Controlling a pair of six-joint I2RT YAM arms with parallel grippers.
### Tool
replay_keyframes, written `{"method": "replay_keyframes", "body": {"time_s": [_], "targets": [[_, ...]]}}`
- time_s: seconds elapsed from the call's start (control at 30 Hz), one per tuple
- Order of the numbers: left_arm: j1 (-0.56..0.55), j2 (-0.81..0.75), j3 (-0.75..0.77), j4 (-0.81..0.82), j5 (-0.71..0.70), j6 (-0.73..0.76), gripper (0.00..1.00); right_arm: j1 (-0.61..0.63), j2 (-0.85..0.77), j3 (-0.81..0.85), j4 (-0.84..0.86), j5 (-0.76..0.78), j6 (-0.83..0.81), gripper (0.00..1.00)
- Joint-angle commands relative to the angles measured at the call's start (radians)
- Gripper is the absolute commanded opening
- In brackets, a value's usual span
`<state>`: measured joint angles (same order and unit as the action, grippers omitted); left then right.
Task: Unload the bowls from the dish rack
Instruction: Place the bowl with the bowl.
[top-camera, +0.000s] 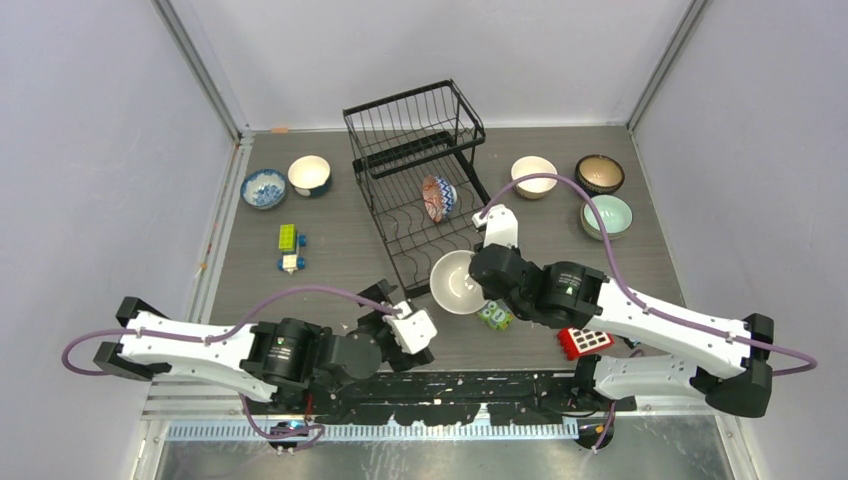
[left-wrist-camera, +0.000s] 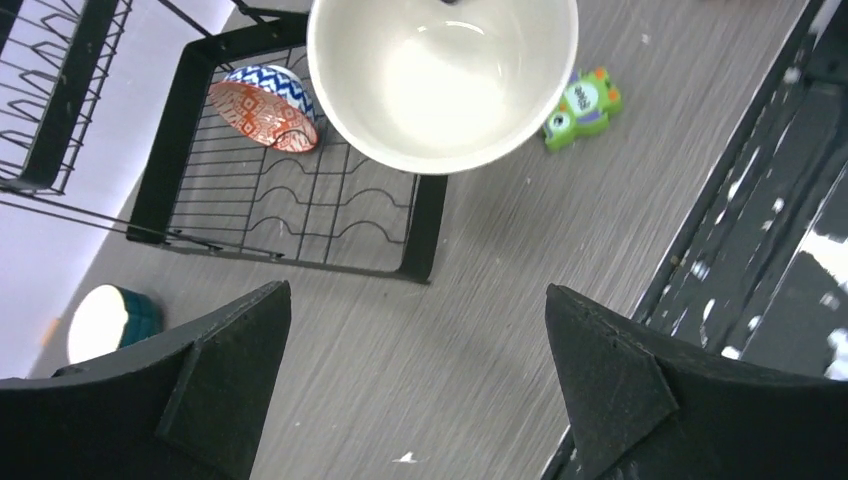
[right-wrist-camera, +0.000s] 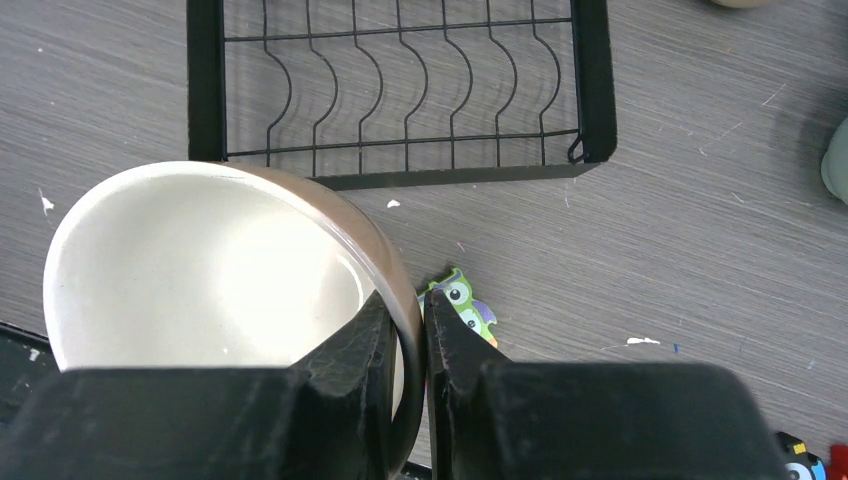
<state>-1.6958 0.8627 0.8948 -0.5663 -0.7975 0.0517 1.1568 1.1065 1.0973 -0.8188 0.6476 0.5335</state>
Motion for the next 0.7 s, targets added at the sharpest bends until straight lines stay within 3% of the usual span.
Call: {"method": "replay_keyframes", "body": {"time_s": [0.0, 0.1, 0.2, 0.37, 0.67], "targets": [[0.003, 0.014, 0.046, 0.200, -0.111, -0.189, 1.00, -0.002, -0.044, -0.003, 0.080, 0.066, 0.066, 0.01], [0.053, 0.048, 0.059, 0.255, -0.127, -0.292, 1.00, -0.006, -0.067, -0.029, 0.102, 0.079, 0.081, 0.01], [0.161, 0.074, 0.074, 0.202, -0.140, -0.535, 1.00, -0.014, -0.080, -0.045, 0.111, 0.082, 0.098, 0.01], [0.383, 0.050, 0.043, 0.086, 0.003, -0.959, 1.00, -0.020, -0.091, -0.058, 0.113, 0.078, 0.115, 0.01], [0.423, 0.102, 0.085, -0.015, 0.043, -1.205, 1.00, -0.027, -0.108, -0.069, 0.137, 0.072, 0.153, 0.01]]}}
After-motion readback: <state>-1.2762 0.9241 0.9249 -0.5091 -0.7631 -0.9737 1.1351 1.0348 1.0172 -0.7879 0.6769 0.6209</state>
